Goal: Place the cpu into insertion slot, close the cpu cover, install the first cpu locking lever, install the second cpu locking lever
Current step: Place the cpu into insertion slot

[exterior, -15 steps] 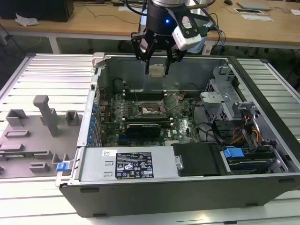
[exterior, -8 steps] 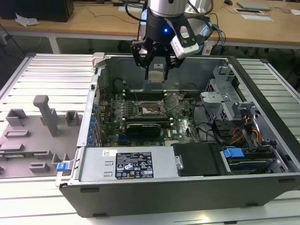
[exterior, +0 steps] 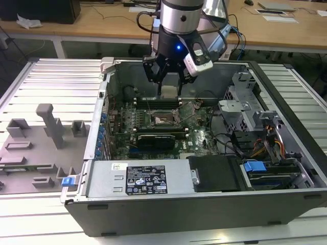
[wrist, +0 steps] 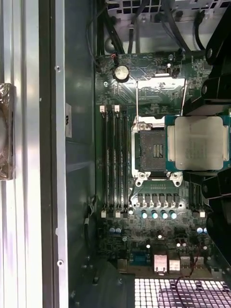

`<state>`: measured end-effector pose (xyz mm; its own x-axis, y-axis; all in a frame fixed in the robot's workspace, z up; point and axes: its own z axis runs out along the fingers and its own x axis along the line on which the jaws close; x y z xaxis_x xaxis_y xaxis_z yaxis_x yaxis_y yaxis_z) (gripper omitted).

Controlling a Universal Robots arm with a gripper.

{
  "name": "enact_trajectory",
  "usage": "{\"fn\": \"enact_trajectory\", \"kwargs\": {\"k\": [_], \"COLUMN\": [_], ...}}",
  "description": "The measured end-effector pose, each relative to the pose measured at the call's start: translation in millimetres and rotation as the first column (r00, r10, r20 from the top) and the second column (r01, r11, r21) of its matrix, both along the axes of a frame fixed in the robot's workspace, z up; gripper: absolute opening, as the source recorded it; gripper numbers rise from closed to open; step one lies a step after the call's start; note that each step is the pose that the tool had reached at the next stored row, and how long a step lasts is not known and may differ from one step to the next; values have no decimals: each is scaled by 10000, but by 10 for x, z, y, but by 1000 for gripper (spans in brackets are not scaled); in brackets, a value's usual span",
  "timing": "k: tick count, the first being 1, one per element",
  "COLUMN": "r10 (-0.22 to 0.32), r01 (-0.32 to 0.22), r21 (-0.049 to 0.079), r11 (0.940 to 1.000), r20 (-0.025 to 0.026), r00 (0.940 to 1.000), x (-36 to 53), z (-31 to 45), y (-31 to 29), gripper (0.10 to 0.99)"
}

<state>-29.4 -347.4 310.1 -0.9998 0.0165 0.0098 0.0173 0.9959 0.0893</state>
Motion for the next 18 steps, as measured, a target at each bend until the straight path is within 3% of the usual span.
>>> {"fn": "enact_trajectory", "kwargs": {"k": [5, 9, 16, 18], "r10": [-60, -627, -1861, -2381], "r01": [60, 627, 1862, 2381], "r21": [-18, -17, -28, -36], "r11": [10000, 9980, 9825, 9712], "r20": [24, 25, 27, 29], "r00": [10000, 9980, 9825, 9712], "x": [-3, -4, -4, -4], "z": [-54, -68, -92, -94], "y": [0, 0, 0, 0], "gripper": [541, 541, 541, 541]}}
